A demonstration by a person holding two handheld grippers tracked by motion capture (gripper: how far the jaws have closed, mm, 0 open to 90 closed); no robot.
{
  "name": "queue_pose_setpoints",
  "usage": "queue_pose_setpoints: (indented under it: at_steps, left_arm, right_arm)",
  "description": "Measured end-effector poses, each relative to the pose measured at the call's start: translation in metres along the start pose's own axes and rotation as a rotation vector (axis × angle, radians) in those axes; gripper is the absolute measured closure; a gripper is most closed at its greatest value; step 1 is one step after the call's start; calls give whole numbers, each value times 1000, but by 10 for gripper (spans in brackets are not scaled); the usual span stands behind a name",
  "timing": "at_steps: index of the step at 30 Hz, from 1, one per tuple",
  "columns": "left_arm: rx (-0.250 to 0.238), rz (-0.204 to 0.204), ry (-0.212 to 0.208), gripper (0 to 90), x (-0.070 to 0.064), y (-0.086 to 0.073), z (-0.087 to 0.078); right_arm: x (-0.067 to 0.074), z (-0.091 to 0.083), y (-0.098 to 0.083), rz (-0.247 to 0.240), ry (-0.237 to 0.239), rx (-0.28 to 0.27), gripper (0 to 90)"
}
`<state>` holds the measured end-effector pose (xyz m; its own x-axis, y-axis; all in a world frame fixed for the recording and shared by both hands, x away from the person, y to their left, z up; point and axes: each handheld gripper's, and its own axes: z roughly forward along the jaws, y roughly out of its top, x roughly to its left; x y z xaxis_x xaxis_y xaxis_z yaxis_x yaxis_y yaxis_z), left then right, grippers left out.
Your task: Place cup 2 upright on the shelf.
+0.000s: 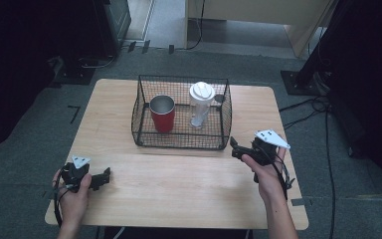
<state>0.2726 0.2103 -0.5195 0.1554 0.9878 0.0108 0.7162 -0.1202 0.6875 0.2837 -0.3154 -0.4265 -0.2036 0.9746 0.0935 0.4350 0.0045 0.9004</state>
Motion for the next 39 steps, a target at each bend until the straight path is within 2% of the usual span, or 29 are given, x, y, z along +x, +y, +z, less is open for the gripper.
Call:
queue_pose_setpoints:
  at_steps: [15, 31, 39]
  left_arm:
    - [0, 0, 0, 0, 0, 0, 0]
    - [1, 2, 1, 0, 0, 0, 0]
    - [0, 2, 0, 0, 0, 0, 0]
  right_arm:
    - [-33, -12, -26, 30, -71, 22, 4]
    - [-71, -23, -66, 88, -145, 82, 4]
    - [-83, -28, -81, 95, -171, 117, 4]
